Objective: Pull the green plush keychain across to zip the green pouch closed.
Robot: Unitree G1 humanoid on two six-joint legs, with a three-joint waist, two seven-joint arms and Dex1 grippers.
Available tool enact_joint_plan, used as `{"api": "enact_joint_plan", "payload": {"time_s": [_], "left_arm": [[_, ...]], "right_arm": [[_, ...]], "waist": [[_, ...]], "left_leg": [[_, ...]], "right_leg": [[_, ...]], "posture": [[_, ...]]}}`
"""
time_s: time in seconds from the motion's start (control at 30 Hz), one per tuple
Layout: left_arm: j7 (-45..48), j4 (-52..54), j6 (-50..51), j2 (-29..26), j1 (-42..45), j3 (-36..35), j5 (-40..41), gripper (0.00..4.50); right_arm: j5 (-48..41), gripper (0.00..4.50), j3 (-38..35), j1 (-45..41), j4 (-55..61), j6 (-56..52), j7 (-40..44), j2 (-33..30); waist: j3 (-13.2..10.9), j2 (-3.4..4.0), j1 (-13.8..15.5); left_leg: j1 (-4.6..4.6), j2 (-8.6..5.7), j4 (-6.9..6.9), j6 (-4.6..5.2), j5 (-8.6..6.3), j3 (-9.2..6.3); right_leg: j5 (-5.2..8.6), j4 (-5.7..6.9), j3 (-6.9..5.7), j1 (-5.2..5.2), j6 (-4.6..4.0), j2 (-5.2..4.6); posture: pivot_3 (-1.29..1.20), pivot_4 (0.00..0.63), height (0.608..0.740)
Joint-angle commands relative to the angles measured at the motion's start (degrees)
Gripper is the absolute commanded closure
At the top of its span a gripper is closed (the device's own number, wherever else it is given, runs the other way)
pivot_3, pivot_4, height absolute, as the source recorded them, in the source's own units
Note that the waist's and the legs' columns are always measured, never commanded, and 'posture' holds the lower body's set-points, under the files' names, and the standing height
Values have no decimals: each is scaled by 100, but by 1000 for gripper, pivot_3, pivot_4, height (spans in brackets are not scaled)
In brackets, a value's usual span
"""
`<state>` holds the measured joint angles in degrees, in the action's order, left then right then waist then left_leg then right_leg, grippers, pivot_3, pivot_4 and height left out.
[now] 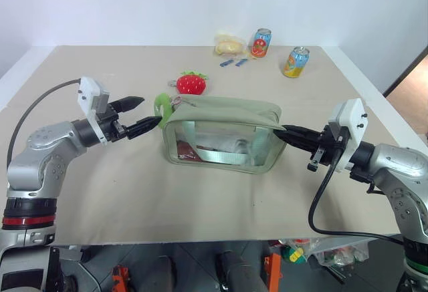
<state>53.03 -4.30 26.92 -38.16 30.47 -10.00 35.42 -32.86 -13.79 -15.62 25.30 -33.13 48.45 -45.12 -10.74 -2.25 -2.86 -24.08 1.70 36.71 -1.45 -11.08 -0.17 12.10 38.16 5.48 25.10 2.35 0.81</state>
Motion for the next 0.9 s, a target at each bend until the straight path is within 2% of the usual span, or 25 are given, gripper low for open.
{"api": "enact_joint_plan", "payload": {"time_s": [0.03,0.33,0.63,0.87,0.9], "left_arm": [[37,-244,275,177,248,-208,297,0],[397,-906,1170,377,661,-200,765,0],[572,-1498,1165,530,874,-262,665,0],[643,-1579,1026,674,951,-232,598,0],[673,-1579,1032,682,959,-229,605,257]], "right_arm": [[17,4463,-47,0,78,170,11,-46],[59,4463,-5,-13,102,154,-32,-66],[58,4463,-16,-9,159,86,-74,-127],[72,4463,-26,10,131,83,-57,-177],[74,4495,-21,9,124,93,-52,-179]], "waist": [[0,-1,5],[1,-1,0],[1,-3,3],[1,-2,6],[1,-3,7]], "left_leg": [[0,-1,0,0,0,-1],[0,0,0,0,0,-2],[-2,-2,3,1,1,-4],[-1,-2,2,1,1,-4],[-1,-3,3,0,1,-4]], "right_leg": [[0,0,-1,-1,0,0],[-1,1,-2,0,0,1],[-3,1,-2,-1,0,0],[-3,1,-2,-2,1,0],[-4,1,-1,-2,1,-1]], "posture": [[0,150,740],[0,150,740],[0,150,740],[0,150,740],[0,150,740]]}}
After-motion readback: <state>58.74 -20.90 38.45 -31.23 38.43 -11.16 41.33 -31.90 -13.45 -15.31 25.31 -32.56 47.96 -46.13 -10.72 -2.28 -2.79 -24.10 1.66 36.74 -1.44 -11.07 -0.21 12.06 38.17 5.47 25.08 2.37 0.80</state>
